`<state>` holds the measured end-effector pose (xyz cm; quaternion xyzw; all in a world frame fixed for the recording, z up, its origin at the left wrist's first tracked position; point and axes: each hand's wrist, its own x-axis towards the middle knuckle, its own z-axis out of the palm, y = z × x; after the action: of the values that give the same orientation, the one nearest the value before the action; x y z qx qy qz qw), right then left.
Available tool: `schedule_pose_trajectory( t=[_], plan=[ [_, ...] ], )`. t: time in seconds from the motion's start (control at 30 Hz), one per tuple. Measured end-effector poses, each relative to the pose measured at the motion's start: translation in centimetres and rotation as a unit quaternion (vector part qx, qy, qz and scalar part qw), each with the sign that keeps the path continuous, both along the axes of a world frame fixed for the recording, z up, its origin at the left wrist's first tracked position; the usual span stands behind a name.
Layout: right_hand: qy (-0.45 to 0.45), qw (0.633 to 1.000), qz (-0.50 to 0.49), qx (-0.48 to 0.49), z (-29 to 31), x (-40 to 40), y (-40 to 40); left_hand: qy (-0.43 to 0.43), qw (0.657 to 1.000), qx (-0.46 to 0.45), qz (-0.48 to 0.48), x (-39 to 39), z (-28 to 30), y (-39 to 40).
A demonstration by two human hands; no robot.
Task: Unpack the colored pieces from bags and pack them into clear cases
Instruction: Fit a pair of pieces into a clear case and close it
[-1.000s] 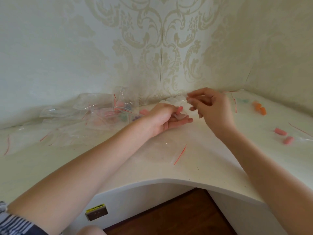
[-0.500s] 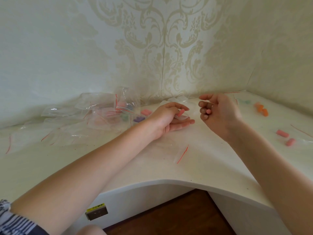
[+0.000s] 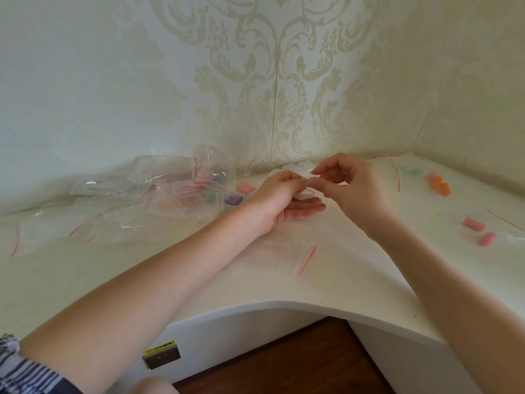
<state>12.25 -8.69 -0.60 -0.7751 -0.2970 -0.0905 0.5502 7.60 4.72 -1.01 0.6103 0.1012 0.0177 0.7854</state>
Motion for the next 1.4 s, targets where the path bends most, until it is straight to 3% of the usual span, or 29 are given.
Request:
schedule_pose_trajectory(
  t=[0.2,0.43,0.73,0.93,1.13,1.27,1.4],
  plan=[
    [-0.040,0.998,-0.009,-0.048,-0.1,-0.4,0.4,0.005,1.000,-0.017,0.015,0.0,0.0,0.0],
    [0.025,0.999,0.016,0.032,0.1,-0.8,0.5,0.019,0.993,-0.103,0.057,0.2,0.0,0.2],
    [-0.036,0.994,-0.088,-0.056,-0.8,-0.7,0.9,0.015,0.992,-0.127,-0.001,0.4,-0.1,0.1],
    [-0.042,0.993,-0.078,-0.075,-0.9,-0.8,1.1,0.014,0.990,-0.139,-0.011,0.3,0.1,0.2],
    [-0.045,0.995,-0.094,-0.003,-0.9,-0.7,1.0,0.039,0.980,-0.196,-0.019,0.0,0.4,-0.1],
    [0.031,0.996,-0.049,0.063,-0.2,-1.0,1.1,0.035,0.967,-0.249,-0.035,0.0,0.7,0.3],
    [0.028,0.998,-0.001,0.063,0.0,-1.4,0.9,-0.002,0.974,-0.224,-0.017,0.1,0.5,0.4]
  ],
)
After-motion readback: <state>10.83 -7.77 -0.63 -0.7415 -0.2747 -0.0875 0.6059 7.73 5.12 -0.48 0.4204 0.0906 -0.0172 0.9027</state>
